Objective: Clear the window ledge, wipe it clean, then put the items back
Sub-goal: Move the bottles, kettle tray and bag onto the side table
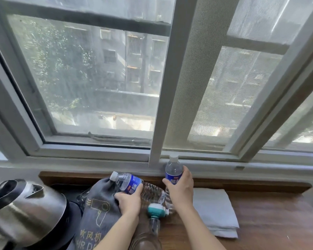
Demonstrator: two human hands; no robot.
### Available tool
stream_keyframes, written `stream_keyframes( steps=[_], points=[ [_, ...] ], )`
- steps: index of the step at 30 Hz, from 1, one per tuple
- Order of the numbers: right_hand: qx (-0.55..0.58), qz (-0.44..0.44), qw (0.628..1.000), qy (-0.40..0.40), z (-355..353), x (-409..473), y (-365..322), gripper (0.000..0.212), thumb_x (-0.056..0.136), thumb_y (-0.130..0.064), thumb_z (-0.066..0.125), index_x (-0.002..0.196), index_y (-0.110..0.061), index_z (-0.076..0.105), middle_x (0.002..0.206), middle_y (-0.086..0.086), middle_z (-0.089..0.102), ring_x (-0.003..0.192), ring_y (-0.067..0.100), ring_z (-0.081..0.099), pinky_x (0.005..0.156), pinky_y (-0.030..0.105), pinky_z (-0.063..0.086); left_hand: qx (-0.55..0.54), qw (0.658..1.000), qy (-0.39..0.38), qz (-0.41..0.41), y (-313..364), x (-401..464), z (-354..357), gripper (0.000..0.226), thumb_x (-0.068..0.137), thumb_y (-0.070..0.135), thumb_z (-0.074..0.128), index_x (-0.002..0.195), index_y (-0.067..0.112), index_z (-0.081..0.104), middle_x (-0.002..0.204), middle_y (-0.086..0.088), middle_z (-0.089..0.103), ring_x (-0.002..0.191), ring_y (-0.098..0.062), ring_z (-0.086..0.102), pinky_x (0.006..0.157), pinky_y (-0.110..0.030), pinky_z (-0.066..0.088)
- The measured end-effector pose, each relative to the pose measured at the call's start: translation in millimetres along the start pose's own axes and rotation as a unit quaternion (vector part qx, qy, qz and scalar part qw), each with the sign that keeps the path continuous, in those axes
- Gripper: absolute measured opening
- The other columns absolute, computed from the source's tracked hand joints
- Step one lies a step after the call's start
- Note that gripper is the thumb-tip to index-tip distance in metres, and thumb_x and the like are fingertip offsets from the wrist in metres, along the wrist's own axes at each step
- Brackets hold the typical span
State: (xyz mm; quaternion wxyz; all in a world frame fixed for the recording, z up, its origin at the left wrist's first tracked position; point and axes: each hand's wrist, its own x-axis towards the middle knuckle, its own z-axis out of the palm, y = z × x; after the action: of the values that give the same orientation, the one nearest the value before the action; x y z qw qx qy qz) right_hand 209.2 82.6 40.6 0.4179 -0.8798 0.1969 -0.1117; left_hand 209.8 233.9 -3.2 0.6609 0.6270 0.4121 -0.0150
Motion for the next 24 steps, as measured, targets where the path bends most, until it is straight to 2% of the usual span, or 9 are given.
stream_keyframes(
  steps=[2, 6, 9, 12, 16, 18, 21, 24],
  points=[
    [0.014, 0.009, 1.000, -0.009, 1.0, 4.1, 3.6, 0.078, 0.075, -0.030, 0.085, 0.139, -0.015, 0.042, 0.136, 0.003, 0.053, 0.125, 0.023, 0.050, 0.102, 0.035, 0.044, 0.000, 1.000, 0.012, 0.023, -2.0, 1.3, 2.6, 0.069, 0.071, 0.030, 0.086, 0.120, 0.005, 0.044, 0.120, -0.022, 0.061, 0.111, -0.035, 0.057, 0.096, -0.038, 0.041],
    [0.027, 0.005, 0.999, -0.017, -1.1, 5.0, 7.5, 0.069, 0.077, -0.028, 0.084, 0.135, -0.019, 0.047, 0.129, -0.001, 0.059, 0.116, 0.019, 0.057, 0.094, 0.028, 0.045, 0.045, 0.996, -0.010, 0.082, 1.5, 0.4, 7.5, 0.065, 0.075, 0.032, 0.082, 0.130, 0.013, 0.053, 0.120, -0.012, 0.065, 0.114, -0.031, 0.058, 0.094, -0.035, 0.040],
    [0.027, -0.007, 0.999, -0.021, -2.3, 3.2, 9.5, 0.066, 0.076, -0.029, 0.084, 0.131, -0.023, 0.048, 0.125, -0.004, 0.060, 0.108, 0.013, 0.056, 0.091, 0.026, 0.046, 0.035, 0.995, -0.040, 0.088, 6.5, 3.3, 10.5, 0.061, 0.070, 0.031, 0.086, 0.120, 0.017, 0.053, 0.116, -0.009, 0.065, 0.105, -0.028, 0.061, 0.092, -0.038, 0.046],
    [0.036, -0.009, 0.999, -0.026, -3.6, -0.1, 9.1, 0.065, 0.074, -0.029, 0.086, 0.128, -0.026, 0.049, 0.119, -0.009, 0.060, 0.103, 0.009, 0.055, 0.087, 0.023, 0.044, 0.029, 0.990, -0.083, 0.113, 12.3, -1.9, 12.6, 0.059, 0.068, 0.021, 0.087, 0.112, 0.021, 0.049, 0.108, -0.003, 0.064, 0.097, -0.020, 0.062, 0.087, -0.037, 0.050],
    [0.051, -0.014, 0.998, -0.033, -4.2, -5.6, 7.7, 0.061, 0.070, -0.031, 0.088, 0.118, -0.031, 0.052, 0.109, -0.015, 0.061, 0.099, 0.005, 0.058, 0.077, 0.014, 0.042, 0.093, 0.961, -0.157, 0.208, 19.7, -15.3, 16.7, 0.065, 0.065, 0.020, 0.090, 0.113, 0.027, 0.047, 0.102, 0.012, 0.061, 0.093, -0.003, 0.059, 0.075, -0.024, 0.048],
    [0.061, -0.009, 0.998, -0.031, -4.4, -8.4, 7.9, 0.058, 0.069, -0.032, 0.089, 0.115, -0.032, 0.053, 0.107, -0.016, 0.062, 0.098, 0.005, 0.060, 0.073, 0.011, 0.041, 0.120, 0.945, -0.178, 0.245, 20.8, -19.3, 17.2, 0.069, 0.064, 0.023, 0.090, 0.118, 0.033, 0.047, 0.105, 0.018, 0.061, 0.096, 0.003, 0.057, 0.078, -0.024, 0.049],
    [0.073, -0.001, 0.997, -0.023, -8.3, -11.6, 10.4, 0.060, 0.067, -0.031, 0.090, 0.114, -0.033, 0.052, 0.107, -0.014, 0.063, 0.097, 0.007, 0.061, 0.072, 0.011, 0.041, 0.157, 0.929, -0.183, 0.280, 19.9, -19.6, 14.7, 0.068, 0.060, 0.029, 0.091, 0.117, 0.037, 0.054, 0.107, 0.015, 0.066, 0.095, 0.004, 0.060, 0.083, -0.030, 0.054],
    [0.095, 0.009, 0.995, -0.004, -14.9, -15.6, 12.2, 0.061, 0.066, -0.030, 0.091, 0.111, -0.035, 0.050, 0.102, -0.014, 0.065, 0.092, 0.007, 0.063, 0.069, 0.014, 0.043, 0.177, 0.911, -0.196, 0.316, 22.7, -24.2, 11.7, 0.069, 0.059, 0.031, 0.091, 0.118, 0.035, 0.055, 0.106, 0.015, 0.067, 0.090, 0.011, 0.059, 0.078, -0.022, 0.052]
  ],
)
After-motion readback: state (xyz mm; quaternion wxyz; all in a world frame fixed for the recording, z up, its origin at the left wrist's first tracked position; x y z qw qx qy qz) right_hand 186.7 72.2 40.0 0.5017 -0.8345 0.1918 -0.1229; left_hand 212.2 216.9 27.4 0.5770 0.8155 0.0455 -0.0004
